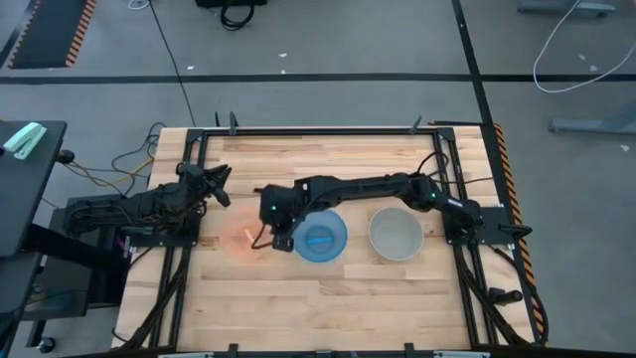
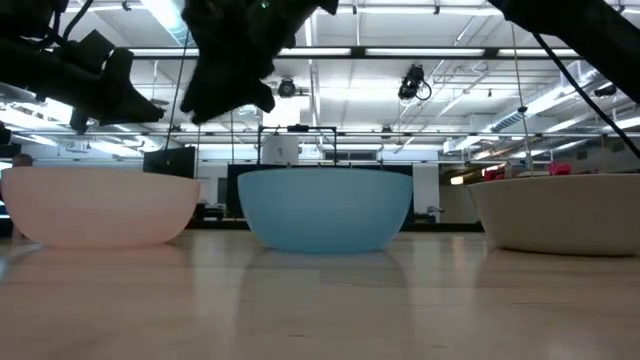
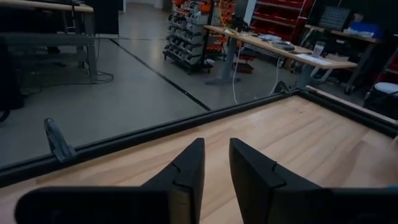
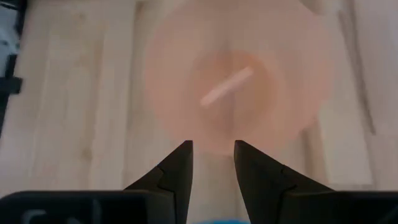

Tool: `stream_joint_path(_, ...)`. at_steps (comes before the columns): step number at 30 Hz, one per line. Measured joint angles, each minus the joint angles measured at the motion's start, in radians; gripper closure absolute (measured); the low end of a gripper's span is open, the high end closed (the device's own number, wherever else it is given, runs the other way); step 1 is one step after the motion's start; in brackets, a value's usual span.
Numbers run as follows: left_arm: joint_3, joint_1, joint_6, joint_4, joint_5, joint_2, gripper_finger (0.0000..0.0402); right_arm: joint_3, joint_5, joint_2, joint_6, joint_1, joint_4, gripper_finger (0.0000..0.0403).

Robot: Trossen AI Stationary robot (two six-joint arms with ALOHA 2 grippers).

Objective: Nest bowls inside each other
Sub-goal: Stack the orange bowl on top of the gray bowl

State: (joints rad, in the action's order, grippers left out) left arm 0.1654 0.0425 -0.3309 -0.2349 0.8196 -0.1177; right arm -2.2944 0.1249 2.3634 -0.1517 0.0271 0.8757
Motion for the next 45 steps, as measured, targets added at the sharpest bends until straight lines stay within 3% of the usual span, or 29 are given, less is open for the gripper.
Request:
stream_joint_path(11, 0.000, 0.000, -0.176, -0.183, -0.007, 0.000, 0.0317, -0.001, 0.003, -0.003, -0.013, -0.044, 0.012, 0.0277)
stream_joint_path(19, 0.003, 0.000, -0.306, -0.300, -0.067, 0.000, 0.0315, 0.048, 0.003, -0.003, -0.011, -0.039, -0.015, 0.0277)
stream_joint_path(32, 0.003, 0.000, -0.312, -0.304, -0.064, 0.000, 0.0320, 0.165, 0.003, -0.003, -0.029, -0.059, -0.137, 0.0277)
stream_joint_path(45, 0.002, 0.000, -0.312, -0.306, -0.064, 0.000, 0.0322, 0.171, 0.003, -0.003, -0.032, -0.056, -0.177, 0.0277)
